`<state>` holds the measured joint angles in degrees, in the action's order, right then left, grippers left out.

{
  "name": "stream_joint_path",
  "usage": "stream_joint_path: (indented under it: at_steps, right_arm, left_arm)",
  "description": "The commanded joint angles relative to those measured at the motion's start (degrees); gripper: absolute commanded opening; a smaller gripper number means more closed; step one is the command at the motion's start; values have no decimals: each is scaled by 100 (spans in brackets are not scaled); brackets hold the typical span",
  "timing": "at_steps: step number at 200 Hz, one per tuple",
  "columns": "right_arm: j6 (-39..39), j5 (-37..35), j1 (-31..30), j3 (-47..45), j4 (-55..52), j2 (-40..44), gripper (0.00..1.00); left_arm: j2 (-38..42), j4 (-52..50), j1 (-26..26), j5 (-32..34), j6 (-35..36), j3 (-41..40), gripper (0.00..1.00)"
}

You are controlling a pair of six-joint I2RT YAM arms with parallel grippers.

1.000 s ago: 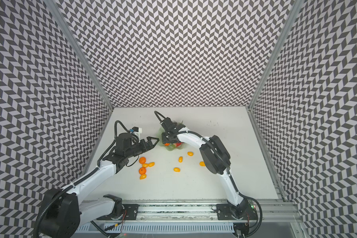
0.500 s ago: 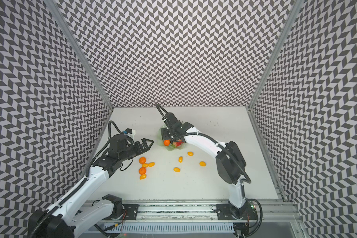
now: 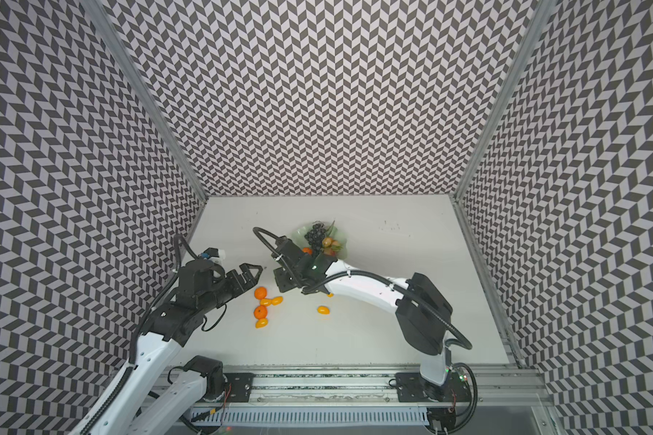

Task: Arrange fruit in a fruit bowl
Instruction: Pick up the fruit from the middle-left of the table.

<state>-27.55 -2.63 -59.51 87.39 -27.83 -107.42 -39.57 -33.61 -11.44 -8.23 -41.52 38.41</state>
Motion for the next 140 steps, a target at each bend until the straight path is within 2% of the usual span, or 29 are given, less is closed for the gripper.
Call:
stream_joint_path:
  at_steps: [1,33,71,140]
  right_arm:
    - [-202,137,-123,341,292,-350,48]
    - [-181,250,-290,895,156,-985,49]
    - [-154,374,-321,1418,56,-1604,51]
    - [-129,428,-328,2348,-310,-2487,62]
  left_arm:
    - [229,-478,358,160,-164,-63,100]
    - [244,-691,1111,-54,-9,-92,100]
    - [177,-498,1993,-561,164,-137,100]
    - [-19,-430,2897,-1077,568,-153,100]
